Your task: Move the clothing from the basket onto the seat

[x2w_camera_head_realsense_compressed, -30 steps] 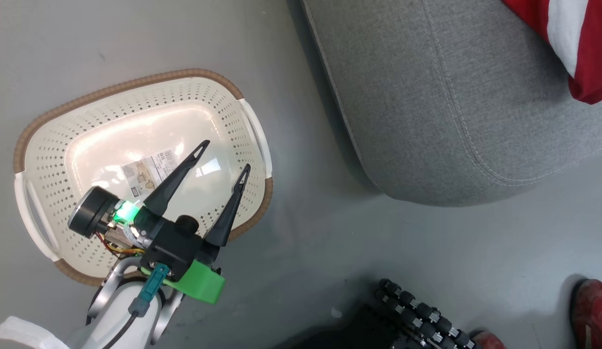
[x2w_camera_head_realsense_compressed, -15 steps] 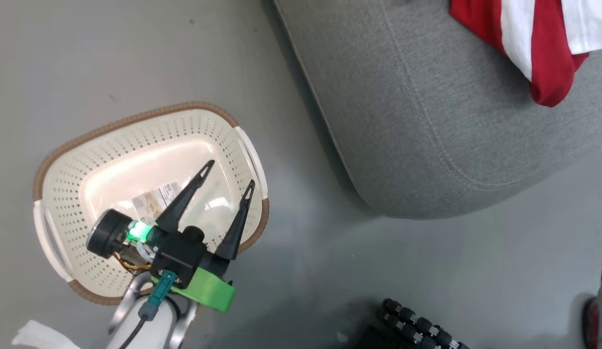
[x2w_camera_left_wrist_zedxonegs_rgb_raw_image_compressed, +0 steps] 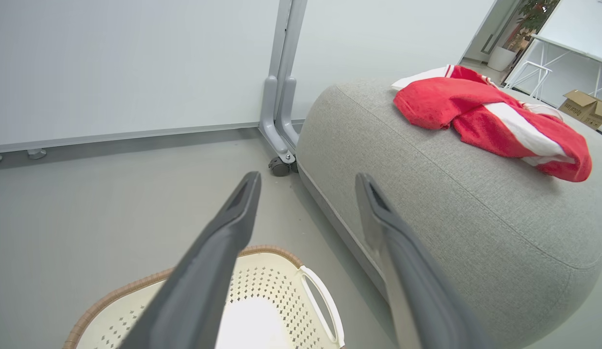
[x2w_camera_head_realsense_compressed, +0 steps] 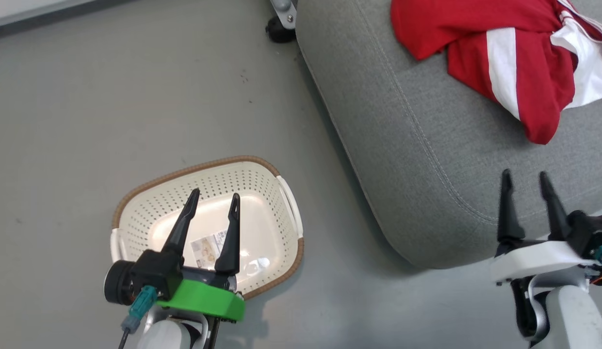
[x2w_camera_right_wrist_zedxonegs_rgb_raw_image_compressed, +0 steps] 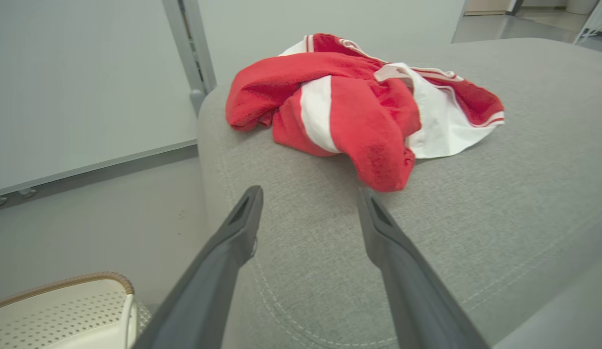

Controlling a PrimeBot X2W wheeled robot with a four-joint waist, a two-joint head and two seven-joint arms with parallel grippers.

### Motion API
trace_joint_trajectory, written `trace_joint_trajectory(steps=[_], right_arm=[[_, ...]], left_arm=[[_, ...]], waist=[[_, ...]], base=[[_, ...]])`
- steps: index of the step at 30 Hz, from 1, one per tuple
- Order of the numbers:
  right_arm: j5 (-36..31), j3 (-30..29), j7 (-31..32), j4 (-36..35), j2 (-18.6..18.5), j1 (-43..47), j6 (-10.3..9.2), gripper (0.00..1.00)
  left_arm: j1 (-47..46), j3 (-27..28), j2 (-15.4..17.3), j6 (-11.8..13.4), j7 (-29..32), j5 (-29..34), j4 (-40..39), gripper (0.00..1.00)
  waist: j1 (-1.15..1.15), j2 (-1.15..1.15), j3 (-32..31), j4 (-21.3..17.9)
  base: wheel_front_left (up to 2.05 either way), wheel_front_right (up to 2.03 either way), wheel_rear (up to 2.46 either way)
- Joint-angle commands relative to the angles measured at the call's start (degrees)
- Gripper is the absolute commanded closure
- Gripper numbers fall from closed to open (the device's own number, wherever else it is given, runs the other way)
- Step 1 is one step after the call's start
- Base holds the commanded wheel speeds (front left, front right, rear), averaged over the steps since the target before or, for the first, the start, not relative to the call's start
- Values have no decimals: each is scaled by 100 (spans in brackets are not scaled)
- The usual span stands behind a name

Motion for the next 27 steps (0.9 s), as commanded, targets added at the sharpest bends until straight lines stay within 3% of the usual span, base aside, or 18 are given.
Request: trace_joint_trajectory(steps=[1, 5, 12, 27], right_arm=[[-42, 178, -17, -57, -43, 200, -6, 0], [-59, 704, -17, -207, -84, 607, -7, 0], [-195, 1315, -17, -529, -118, 1000, -7, 0], [-193, 1680, -17, -1141, -128, 1347, -7, 0]], left_arm=[[208, 86, -33, -70, -14, -42, -45, 0], [649, 408, -125, -113, -15, -64, -214, 0], [1395, 944, -151, 81, -9, -58, -686, 0], [2338, 1464, -149, 336, -10, 25, -848, 0]], waist=[[0, 0, -958, 804], [0, 0, -1509, 1173], [0, 0, -2152, 1506], [0, 0, -2783, 1431]], base=[[0, 0, 0], [0, 0, 0], [0, 0, 0], [0, 0, 0]])
